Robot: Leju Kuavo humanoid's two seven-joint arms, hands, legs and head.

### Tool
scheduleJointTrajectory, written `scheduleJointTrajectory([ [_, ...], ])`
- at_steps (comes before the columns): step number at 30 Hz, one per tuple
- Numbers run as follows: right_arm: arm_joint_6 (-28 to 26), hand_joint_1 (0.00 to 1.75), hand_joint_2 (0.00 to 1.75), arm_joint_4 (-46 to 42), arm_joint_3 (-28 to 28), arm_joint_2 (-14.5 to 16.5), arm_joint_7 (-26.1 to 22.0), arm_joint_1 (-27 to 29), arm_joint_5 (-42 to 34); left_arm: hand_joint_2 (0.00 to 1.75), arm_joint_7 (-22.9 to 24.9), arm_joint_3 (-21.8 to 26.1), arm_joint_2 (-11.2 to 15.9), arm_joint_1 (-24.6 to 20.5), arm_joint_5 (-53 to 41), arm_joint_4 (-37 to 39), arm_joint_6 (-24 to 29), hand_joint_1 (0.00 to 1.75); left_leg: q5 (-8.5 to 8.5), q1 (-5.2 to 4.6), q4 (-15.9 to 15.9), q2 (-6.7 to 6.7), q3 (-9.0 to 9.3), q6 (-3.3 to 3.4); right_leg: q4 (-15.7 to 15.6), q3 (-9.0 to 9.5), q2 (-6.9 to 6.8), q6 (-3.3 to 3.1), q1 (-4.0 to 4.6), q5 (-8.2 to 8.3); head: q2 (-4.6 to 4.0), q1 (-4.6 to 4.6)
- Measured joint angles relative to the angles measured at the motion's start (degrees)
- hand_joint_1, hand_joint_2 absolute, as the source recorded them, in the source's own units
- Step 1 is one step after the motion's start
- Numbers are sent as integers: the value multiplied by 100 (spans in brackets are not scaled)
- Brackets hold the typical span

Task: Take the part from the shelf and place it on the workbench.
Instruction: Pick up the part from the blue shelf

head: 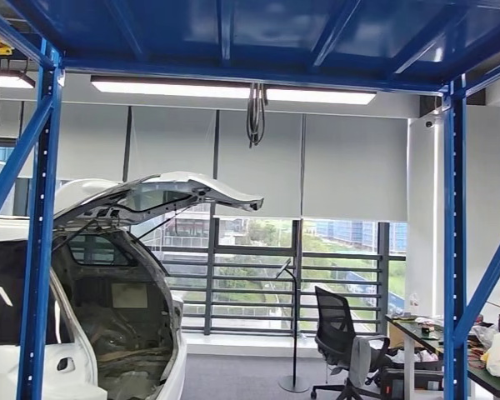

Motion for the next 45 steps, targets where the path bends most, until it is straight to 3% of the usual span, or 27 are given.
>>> scheduleJointTrajectory([
  [2, 0, 0, 0, -12, -42, -1, -1, 8, -1, 0, -7, -2, 9, -1, -13, 0, 1, 0, -19, 0, -15, 33, 43, 68, 477, -208, -71, 36, -12, -240, 0, -1],
  [4, 0, 0, 0, -16, -55, -1, -1, 44, 1, 0, -9, -4, 11, 3, -16, 0, 1, 0, -52, -17, -15, 60, 78, 107, 1215, -600, -99, 48, -15, -505, 0, -2],
  [5, -1, 0, 0, -16, -56, -1, -1, 73, 2, 0, -9, -4, 14, 5, -17, 0, 1, 0, -68, -27, -15, 74, 95, 115, 1452, -753, -102, 48, -15, -539, 0, -2],
  [6, -2, 0, 0, -16, -58, -1, -2, 96, 3, 0, -9, -4, 17, 5, -19, 0, 1, 0, -86, -38, -15, 86, 116, 118, 1489, -814, -105, 44, -14, -470, 0, -2],
  [7, -5, 0, 0, -18, -62, -1, -3, 110, 4, 0, -9, -4, 19, 5, -20, 0, 1, 0, -107, -49, -15, 97, 143, 115, 1306, -765, -112, 33, -12, -304, 0, -2],
  [9, -17, 0, 0, -25, -77, -1, -13, 114, 8, 0, -11, -5, 21, 4, -22, 0, 1, 0, -157, -67, -18, 118, 208, 97, 574, -450, -190, -11, 17, 90, 0, -1],
  [11, -28, 0, 0, -33, -92, 1, -25, 112, 14, 0, -15, -7, 23, 4, -22, 0, -2, 0, -199, -83, -26, 137, 249, 55, 80, -225, -262, -66, 72, 244, 1, -1],
  [13, -32, 0, 0, -41, -111, 1, -30, 115, 19, 0, -18, -11, 25, 7, -26, 0, -6, 0, -223, -83, -58, 172, 277, -1, -15, -188, -239, -119, 109, 221, 1, 1],
  [16, -34, 0, 0, -73, -156, 1, -38, 117, 19, 0, -19, -19, 35, 3, -31, 0, -6, 0, -350, -72, 72, 178, 257, -76, -108, -100, -182, -203, 74, 229, 1, 3],
  [17, -34, 0, 0, -82, -163, 2, -41, 121, 19, 0, -20, -20, 40, 3, -31, 0, -5, 0, -470, -69, 311, 161, 142, -91, -130, -65, -167, -231, 61, 223, 1, 4],
  [19, -34, 0, 0, -86, -164, 7, -46, 152, 19, 0, -19, -22, 45, 10, -33, 0, -5, 0, -763, -65, 1050, 139, -266, -112, -135, -24, -128, -275, 63, 190, 0, 5],
  [21, -33, 0, 0, -86, -163, 10, -47, 190, 19, 0, -18, -23, 46, 19, -36, 0, -5, 0, -912, -63, 1542, 133, -564, -125, -134, -5, -95, -288, 64, 170, 0, 5],
  [26, -33, 0, 0, -86, -163, 10, -47, 198, 19, 0, -18, -24, 46, 21, -37, 0, -5, 0, -920, -62, 1615, 132, -615, -127, -133, -1, -86, -288, 64, 166, 0, 5],
  [28, -33, 0, 0, -87, -166, 10, -51, 231, 19, 0, -18, -24, 51, 29, -38, 0, -4, 0, -685, -53, 1412, 128, -583, -132, -132, 38, -42, -274, 61, 136, 0, 5],
  [29, -33, 0, 0, -94, -172, 10, -63, 255, 22, 0, -18, -25, 60, 33, -47, 1, -4, 0, -431, -38, 1042, 75, -455, -132, -124, 75, 0, -250, 60, 96, 0, 5],
  [30, -21, 0, 0, -115, -202, 5, -93, 305, 39, 0, -22, -26, 74, 34, -61, 4, -2, 0, -195, -26, 621, 37, -294, -88, -85, 103, 22, -180, 52, 24, 0, 5],
  [32, 14, 0, 0, -155, -269, -7, -149, 374, 85, 0, -34, -29, 101, 26, -90, 11, 0, 0, 27, -13, -13, -27, 14, 29, 269, -21, -23, -38, 32, -216, 0, 3],
  [33, 47, 0, 0, -164, -298, -15, -167, 409, 105, 0, -42, -31, 108, 22, -97, 14, 1, 0, -8, -18, -60, -1, 65, 90, 616, -199, -68, 21, 18, -374, 0, 3],
  [35, 111, 0, 0, -144, -303, -23, -172, 448, 93, 0, -47, -31, 111, 28, -107, 15, 1, 0, -55, -26, -60, 22, 113, 116, 1358, -636, -102, 49, 3, -597, 0, 3],
  [36, 159, 0, 0, -130, -304, -30, -175, 473, 61, 0, -46, -31, 113, 33, -113, 15, 2, 0, -80, -30, -59, 31, 139, 116, 1531, -776, -104, 58, -2, -582, 0, 3],
  [37, 216, 0, 0, -115, -305, -38, -178, 493, 7, 0, -46, -31, 115, 37, -119, 15, 3, 0, -107, -33, -58, 34, 172, 113, 1477, -806, -107, 60, -5, -454, 0, 3],
  [39, 366, 0, 87, -84, -310, -70, -181, 511, -182, 0, -46, -31, 118, 40, -125, 15, 5, 0, -174, -38, -62, 36, 262, 95, 786, -559, -129, 45, -1, 13, 0, 3],
  [41, 508, 0, 175, -45, -315, -112, -194, 514, -406, 0, -46, -31, 119, 36, -125, 19, 9, 0, -232, -57, -71, 34, 333, 59, 138, -271, -160, -4, 35, 290, 3, 3],
  [43, 616, 0, 175, -8, -308, -161, -209, 544, -603, 0, -48, -31, 122, 36, -121, 22, 18, 0, -263, -71, -75, 34, 354, 40, -39, -187, -158, -41, 62, 290, 7, 2],
  [44, 656, 0, 131, 6, -296, -195, -214, 572, -675, 0, -49, -31, 124, 40, -115, 23, 23, 0, -269, -66, -85, 38, 357, 40, -62, -183, -147, -50, 62, 285, 9, 2],
  [45, 661, 0, 131, 20, -279, -232, -213, 609, -691, 0, -49, -31, 125, 43, -104, 24, 30, 0, -274, -67, -97, 41, 365, 44, -70, -183, -141, -52, 60, 282, 7, 2],
])
